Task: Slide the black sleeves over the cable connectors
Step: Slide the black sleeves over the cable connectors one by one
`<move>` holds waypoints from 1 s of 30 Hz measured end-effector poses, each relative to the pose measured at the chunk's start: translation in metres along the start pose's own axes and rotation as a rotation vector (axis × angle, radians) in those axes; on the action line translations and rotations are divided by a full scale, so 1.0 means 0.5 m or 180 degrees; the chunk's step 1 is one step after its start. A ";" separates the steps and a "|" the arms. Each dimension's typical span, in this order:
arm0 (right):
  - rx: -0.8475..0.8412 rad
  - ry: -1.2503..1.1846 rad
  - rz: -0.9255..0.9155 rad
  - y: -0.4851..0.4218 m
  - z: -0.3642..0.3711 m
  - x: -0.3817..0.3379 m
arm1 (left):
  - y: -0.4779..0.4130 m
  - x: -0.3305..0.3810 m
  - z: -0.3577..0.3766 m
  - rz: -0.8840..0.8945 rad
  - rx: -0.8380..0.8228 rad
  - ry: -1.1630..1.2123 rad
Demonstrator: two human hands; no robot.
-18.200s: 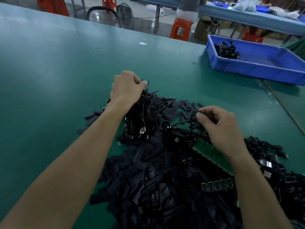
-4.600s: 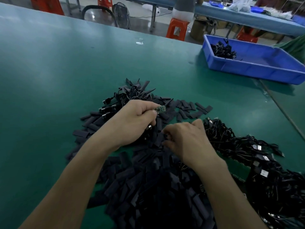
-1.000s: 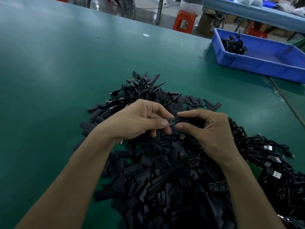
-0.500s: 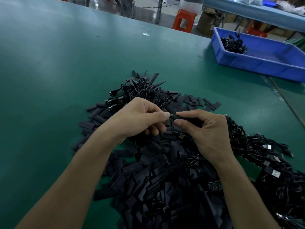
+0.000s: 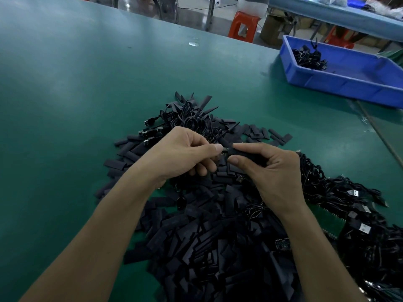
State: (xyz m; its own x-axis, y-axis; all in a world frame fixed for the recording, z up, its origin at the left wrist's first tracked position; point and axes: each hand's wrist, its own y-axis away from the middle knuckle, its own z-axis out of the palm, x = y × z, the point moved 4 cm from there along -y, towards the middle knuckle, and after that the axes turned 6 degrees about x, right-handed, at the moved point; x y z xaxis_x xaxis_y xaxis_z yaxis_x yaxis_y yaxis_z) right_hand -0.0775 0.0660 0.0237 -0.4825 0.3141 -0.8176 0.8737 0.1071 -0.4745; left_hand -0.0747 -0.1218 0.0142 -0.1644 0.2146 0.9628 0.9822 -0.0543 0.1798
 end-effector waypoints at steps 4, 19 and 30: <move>0.0080 0.0057 -0.0050 0.002 0.000 -0.002 | 0.000 0.000 0.005 0.0048 -0.0081 -0.0073; -0.0068 0.0003 0.0023 0.003 -0.002 0.008 | 0.002 0.008 0.019 0.0672 -0.0180 -0.0998; -0.0214 -0.0068 0.0117 -0.001 0.002 0.009 | 0.011 0.017 0.022 0.0928 -0.0210 -0.1272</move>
State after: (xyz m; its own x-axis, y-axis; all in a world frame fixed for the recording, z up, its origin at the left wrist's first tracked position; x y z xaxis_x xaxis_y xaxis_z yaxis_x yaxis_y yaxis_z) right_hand -0.0802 0.0666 0.0202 -0.4505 0.2988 -0.8413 0.8927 0.1592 -0.4215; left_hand -0.0696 -0.1094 0.0212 0.1765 0.5375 0.8246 0.9721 -0.2264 -0.0605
